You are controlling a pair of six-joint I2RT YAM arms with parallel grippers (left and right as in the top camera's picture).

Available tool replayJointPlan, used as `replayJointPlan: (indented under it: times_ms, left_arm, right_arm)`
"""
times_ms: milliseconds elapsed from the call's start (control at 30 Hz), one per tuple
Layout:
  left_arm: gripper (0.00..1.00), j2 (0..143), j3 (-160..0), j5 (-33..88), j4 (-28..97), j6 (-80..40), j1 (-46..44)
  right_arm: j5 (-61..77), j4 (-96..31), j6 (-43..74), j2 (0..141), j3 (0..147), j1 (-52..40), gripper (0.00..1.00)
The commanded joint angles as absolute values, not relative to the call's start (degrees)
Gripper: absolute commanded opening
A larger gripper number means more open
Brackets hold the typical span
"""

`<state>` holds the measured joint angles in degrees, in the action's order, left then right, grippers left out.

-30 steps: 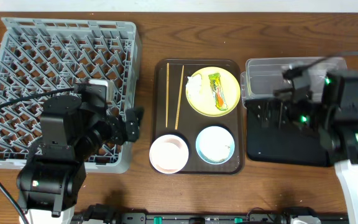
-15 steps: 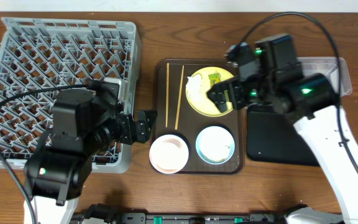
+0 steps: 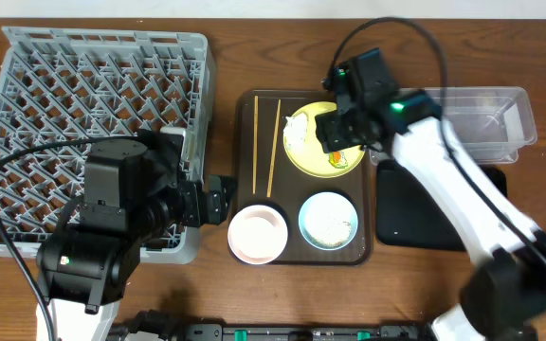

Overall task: Sort waste into correct bins and load items into the dishwasher
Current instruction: 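Grasp the tissue and snack wrapper on the yellow plate with right gripper, then carry the wrapper to the clear bin and release it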

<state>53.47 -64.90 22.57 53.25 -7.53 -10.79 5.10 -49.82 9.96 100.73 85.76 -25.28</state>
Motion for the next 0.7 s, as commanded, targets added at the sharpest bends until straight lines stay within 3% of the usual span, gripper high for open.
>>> replayJointPlan:
  times_ms: [0,133,267,367,400,467,533,667]
  left_arm:
    - [0.98,53.1,-66.6,22.3,54.0,-7.8,-11.1]
    - [0.98,53.1,-66.6,22.2,54.0,-7.8,-11.1]
    - [0.98,53.1,-66.6,22.2,54.0,-7.8,-11.1]
    - [0.98,53.1,-66.6,22.2,54.0,-7.8,-11.1]
    - [0.98,53.1,-66.6,22.2,54.0,-7.8,-11.1]
    - [0.98,53.1,-66.6,22.2,54.0,-7.8,-11.1]
    - [0.98,53.1,-66.6,22.2,54.0,-7.8,-11.1]
    - [0.98,53.1,-66.6,22.2,54.0,-7.8,-11.1]
  right_arm:
    - [-0.4,-48.6,13.5,106.4,86.4,-25.5,0.56]
    - [-0.8,-44.8,14.8,112.5,86.4,-25.5,0.55]
    - [-0.6,-43.1,14.8,116.7,86.4,-25.5,0.62]
    - [-0.8,-43.5,14.9,119.7,86.4,-25.5,0.58]
    - [-0.9,-43.5,15.1,120.3,86.4,-25.5,0.53]
    - [-0.8,-43.5,15.1,121.2,86.4,-25.5,0.29]
    - [-0.6,-43.5,15.2,121.0,86.5,-25.5,0.12]
    - [-0.6,-43.6,15.4,117.3,86.6,-24.6,0.01]
